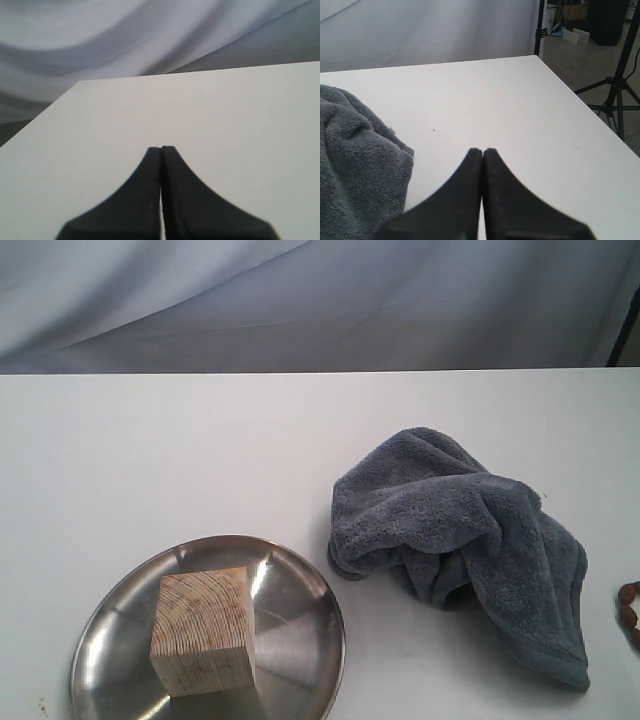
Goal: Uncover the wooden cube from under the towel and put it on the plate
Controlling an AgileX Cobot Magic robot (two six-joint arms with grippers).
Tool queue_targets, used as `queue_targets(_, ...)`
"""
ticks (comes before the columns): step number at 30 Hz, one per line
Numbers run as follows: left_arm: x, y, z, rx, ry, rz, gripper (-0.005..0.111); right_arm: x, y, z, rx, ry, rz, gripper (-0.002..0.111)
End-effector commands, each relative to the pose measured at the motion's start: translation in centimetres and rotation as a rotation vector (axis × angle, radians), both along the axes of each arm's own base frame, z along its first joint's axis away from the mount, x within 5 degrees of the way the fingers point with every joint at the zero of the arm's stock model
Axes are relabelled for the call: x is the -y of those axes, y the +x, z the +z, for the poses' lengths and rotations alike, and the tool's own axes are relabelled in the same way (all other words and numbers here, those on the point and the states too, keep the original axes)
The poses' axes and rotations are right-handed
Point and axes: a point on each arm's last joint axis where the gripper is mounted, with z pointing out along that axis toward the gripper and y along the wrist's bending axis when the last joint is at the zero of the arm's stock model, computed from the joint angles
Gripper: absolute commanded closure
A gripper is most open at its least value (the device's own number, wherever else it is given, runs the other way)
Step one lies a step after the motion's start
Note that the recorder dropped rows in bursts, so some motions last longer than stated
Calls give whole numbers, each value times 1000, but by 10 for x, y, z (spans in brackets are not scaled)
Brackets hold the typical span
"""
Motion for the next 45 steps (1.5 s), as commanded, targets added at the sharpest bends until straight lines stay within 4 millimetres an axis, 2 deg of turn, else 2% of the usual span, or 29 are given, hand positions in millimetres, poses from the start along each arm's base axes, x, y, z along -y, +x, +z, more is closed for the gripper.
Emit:
queue_targets(1,1,0,0,9,-13,-17,105,0,0,-1,3,2,5,108)
queue_targets(45,1,0,0,9,-13,-22,105,0,0,-1,3,2,5,108)
